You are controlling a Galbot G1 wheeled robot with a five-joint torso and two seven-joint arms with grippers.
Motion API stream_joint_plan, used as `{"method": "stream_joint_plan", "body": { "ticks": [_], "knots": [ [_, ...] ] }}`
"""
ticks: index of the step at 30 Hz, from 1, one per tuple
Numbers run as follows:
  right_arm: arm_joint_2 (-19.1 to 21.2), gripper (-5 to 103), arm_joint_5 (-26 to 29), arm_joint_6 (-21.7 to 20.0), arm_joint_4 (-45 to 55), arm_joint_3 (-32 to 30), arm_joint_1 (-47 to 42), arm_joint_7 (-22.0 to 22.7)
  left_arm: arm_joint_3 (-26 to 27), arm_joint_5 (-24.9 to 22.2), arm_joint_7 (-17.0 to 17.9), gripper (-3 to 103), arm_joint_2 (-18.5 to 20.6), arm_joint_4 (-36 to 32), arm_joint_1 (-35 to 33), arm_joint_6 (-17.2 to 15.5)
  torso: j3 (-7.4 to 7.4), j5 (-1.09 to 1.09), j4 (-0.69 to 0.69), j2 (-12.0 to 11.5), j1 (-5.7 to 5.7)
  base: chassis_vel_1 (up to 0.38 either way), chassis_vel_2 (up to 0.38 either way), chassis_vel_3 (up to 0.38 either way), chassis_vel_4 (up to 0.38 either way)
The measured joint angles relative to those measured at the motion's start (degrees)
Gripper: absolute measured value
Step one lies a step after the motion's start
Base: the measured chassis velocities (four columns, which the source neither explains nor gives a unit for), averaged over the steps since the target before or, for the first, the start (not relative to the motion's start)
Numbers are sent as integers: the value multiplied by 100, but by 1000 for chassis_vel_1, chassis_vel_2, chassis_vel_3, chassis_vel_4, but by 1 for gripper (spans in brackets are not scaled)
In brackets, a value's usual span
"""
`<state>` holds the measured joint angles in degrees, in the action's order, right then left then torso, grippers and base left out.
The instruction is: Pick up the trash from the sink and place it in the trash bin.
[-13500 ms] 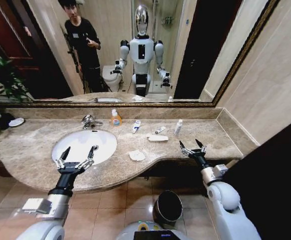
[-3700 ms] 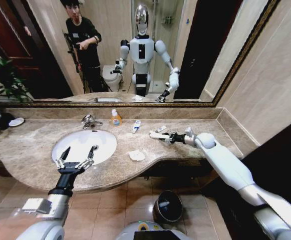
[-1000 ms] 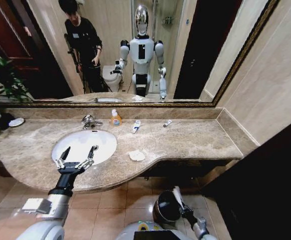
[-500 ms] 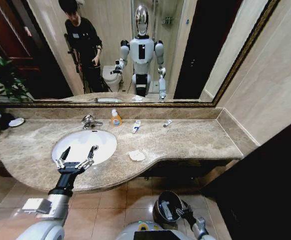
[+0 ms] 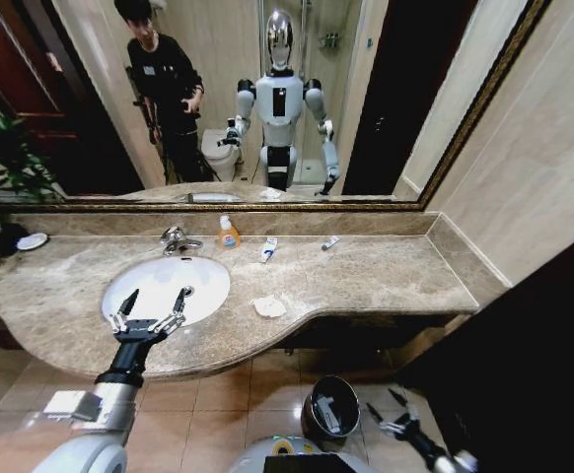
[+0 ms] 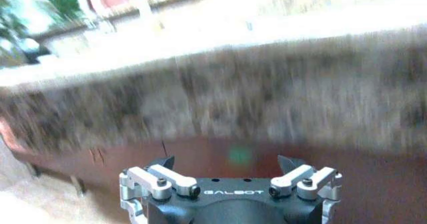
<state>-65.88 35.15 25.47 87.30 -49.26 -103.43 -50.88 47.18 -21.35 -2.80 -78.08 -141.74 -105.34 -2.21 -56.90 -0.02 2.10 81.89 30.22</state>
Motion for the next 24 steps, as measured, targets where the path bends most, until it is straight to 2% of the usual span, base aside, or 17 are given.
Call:
{"method": "stream_joint_plan", "body": {
  "ticks": [3,5,7,8,9,11,12,15,16,17,19,22,23,24],
  "knots": [
    [-19,100,62,-177,577,-302,-121,-196,0,0,0,100,0,0,0,0,0,2,1,0,0,0,0,0,0],
    [-84,100,130,-493,1455,-573,-177,-285,0,0,-1,100,0,0,0,0,0,3,1,0,0,0,0,0,0],
    [-94,100,236,-855,2217,-742,-146,-277,0,0,0,100,0,0,0,0,0,1,1,0,0,0,0,0,0],
    [-94,100,236,-855,2217,-742,-146,-277,0,0,0,100,0,0,0,0,0,1,1,0,0,0,0,0,0],
    [-78,100,275,-1030,2466,-801,-106,-263,0,0,0,100,0,0,0,0,0,-2,1,0,0,0,0,0,0],
    [37,100,418,-1644,3045,-899,244,-13,0,0,0,100,0,0,0,0,0,-1,0,0,0,0,0,0,0],
    [37,100,418,-1644,3045,-899,244,-13,0,0,0,100,0,0,0,0,0,-1,0,0,0,0,0,0,0],
    [257,100,407,-2174,3220,-442,1153,1206,-1,0,-2,100,0,0,0,0,0,3,1,0,0,0,0,0,0],
    [257,100,407,-2174,3220,-442,1153,1206,-1,0,-2,100,0,0,0,0,0,3,1,0,0,0,0,0,0],
    [339,100,381,-2398,3193,-202,1501,1639,0,0,0,100,0,0,0,0,0,5,3,0,1,0,0,0,0],
    [454,100,274,-2859,3020,192,2060,2157,0,0,0,100,0,0,0,0,-1,0,3,-1,2,0,0,0,0],
    [645,100,105,-3004,2662,823,2645,2717,0,0,0,100,0,0,0,0,-1,3,1,-1,2,0,0,0,0],
    [645,100,105,-3004,2662,823,2645,2717,0,0,0,100,0,0,0,0,-1,3,1,-1,2,0,0,0,0],
    [745,100,64,-3057,2535,1114,2888,3045,0,0,0,100,0,0,0,0,-1,1,0,-1,2,0,0,0,0]
  ]
}}
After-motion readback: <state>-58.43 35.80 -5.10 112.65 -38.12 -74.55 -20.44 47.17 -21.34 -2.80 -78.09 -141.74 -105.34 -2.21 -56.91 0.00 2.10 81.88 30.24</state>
